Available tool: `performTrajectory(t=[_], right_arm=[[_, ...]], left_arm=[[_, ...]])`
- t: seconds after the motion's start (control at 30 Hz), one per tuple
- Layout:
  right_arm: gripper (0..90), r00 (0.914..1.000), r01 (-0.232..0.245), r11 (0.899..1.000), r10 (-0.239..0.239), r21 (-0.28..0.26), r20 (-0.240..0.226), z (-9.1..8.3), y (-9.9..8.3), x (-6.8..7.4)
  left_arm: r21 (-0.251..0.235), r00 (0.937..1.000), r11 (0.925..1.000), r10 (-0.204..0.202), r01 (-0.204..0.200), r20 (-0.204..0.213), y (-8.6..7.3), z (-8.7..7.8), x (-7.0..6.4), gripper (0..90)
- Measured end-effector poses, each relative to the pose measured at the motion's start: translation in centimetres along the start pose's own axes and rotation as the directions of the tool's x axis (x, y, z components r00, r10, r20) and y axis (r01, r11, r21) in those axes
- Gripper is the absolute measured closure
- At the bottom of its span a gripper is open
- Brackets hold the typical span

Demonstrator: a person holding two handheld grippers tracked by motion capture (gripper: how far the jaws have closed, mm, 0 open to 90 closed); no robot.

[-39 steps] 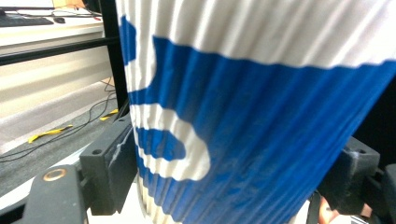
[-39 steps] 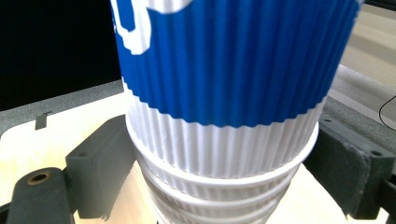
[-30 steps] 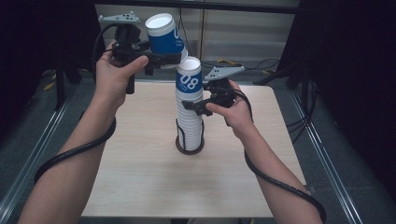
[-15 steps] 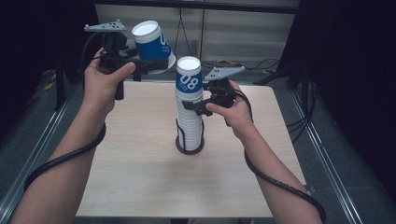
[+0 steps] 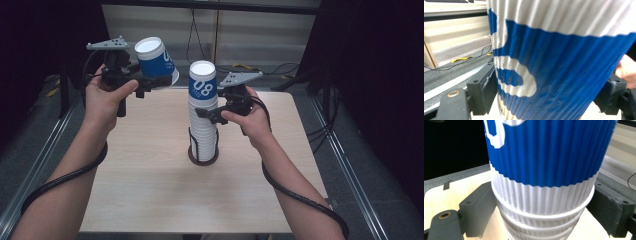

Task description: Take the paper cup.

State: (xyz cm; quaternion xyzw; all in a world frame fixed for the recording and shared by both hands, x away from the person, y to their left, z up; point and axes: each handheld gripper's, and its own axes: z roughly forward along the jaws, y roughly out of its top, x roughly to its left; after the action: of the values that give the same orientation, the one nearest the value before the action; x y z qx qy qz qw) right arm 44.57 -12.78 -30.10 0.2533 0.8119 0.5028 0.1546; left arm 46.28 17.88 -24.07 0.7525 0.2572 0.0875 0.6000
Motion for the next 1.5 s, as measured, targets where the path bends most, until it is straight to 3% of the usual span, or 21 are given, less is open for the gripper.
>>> performTrajectory(t=[0.7,1.27,1.5], right_arm=[[11.7,0.9998,0.018,1.000,-0.018,-0.025,0.004,-0.8,-0.6,0.2],[11.7,1.0000,0.005,1.000,-0.005,0.001,-0.005,-2.1,-2.4,0.0],[11.6,0.9998,0.001,1.000,0.000,0.013,-0.020,-2.6,-3.5,0.2]], left_arm=[[0.064,0.9998,0.9979,0.008,-0.007,-0.016,-3.2,0.1,0.4,18.7],[0.148,0.9986,0.9880,0.048,-0.044,-0.021,-5.6,0.2,0.2,18.7],[0.171,0.9990,0.9844,0.044,-0.041,-0.012,-6.9,0.3,0.2,18.7]])
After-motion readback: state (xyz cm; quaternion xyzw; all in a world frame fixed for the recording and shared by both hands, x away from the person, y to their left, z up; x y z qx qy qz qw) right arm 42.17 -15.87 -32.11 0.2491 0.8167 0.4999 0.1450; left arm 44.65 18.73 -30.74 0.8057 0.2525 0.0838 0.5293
